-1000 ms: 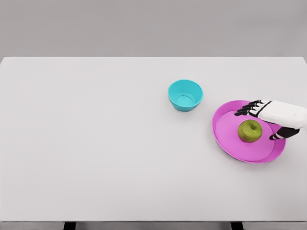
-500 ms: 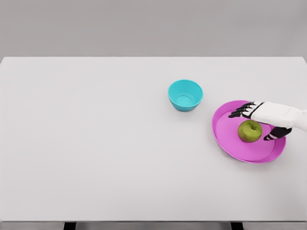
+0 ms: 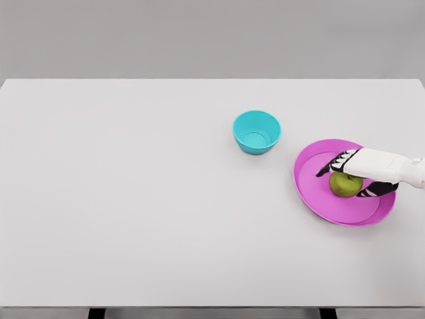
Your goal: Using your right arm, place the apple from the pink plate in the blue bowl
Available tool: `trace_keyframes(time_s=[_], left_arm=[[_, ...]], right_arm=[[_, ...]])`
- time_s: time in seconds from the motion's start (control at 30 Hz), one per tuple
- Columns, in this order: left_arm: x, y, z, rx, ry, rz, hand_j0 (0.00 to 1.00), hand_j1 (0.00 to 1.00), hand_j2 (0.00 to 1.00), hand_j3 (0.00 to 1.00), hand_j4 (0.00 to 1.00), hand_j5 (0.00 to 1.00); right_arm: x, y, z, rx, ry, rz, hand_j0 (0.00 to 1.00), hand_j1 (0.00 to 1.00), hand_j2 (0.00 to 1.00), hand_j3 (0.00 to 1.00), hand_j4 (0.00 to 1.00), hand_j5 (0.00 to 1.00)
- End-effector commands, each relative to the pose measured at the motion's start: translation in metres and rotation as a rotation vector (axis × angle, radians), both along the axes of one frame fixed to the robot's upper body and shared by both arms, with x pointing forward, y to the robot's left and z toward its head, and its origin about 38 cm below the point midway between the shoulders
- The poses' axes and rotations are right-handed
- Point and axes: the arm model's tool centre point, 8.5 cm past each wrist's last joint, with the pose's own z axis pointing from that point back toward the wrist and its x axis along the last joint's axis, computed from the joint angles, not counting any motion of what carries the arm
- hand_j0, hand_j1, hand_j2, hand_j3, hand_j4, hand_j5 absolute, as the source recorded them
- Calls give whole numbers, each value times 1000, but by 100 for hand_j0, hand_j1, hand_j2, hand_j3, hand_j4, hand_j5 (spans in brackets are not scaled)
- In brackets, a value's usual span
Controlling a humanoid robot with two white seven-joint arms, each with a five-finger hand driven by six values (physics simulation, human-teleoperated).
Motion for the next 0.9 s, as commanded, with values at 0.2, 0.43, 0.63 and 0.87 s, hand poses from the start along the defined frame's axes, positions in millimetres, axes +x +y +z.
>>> trace_keyframes(time_s=[0.2,0.43,0.63,0.87], left_arm=[[0,0,0,0,0,0,100,100,100,100,100,100],[0,0,0,0,0,0,100,100,100,100,100,100],[0,0,0,0,0,0,100,100,100,100,100,100],[0,0,0,0,0,0,100,100,100,100,100,100]], right_arm=[[1,0,2,4,-3,-1,42,42,42,42,42,42],[11,1,19,5,-47,-1,43,43,43,43,43,43],[25,5,32,26,-88,-6,43,43,43,43,43,43],[49,11,41,69,-124,-37,43,43,43,43,43,43]])
